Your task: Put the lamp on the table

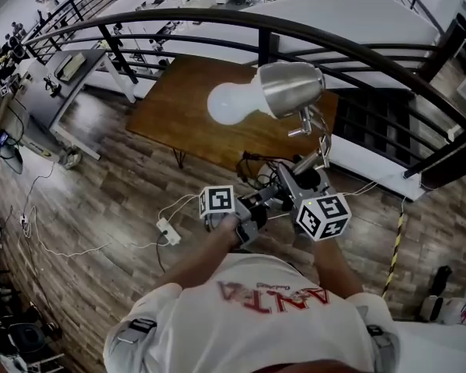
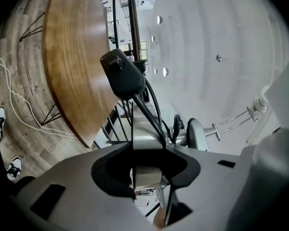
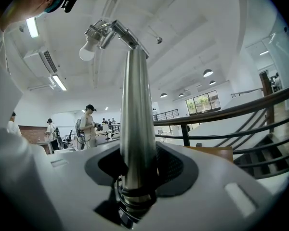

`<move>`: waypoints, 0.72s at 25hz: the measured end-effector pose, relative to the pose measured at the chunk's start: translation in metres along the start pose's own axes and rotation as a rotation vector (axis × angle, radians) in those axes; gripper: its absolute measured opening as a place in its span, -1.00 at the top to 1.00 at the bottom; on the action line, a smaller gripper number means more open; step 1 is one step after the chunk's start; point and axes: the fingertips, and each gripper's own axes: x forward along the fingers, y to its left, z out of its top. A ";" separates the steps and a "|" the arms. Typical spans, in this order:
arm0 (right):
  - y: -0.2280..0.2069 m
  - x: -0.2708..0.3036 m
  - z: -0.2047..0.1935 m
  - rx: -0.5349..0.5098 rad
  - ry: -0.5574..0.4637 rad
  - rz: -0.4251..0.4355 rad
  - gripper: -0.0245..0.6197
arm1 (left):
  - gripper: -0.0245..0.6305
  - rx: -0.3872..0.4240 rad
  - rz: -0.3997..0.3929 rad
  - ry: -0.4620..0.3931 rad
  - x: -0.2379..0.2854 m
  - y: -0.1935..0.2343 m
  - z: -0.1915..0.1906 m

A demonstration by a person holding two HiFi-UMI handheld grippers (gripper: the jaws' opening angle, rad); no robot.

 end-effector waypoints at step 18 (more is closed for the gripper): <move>0.018 0.175 0.019 0.000 -0.010 -0.047 0.37 | 0.46 -0.009 -0.011 0.046 -0.048 0.016 0.171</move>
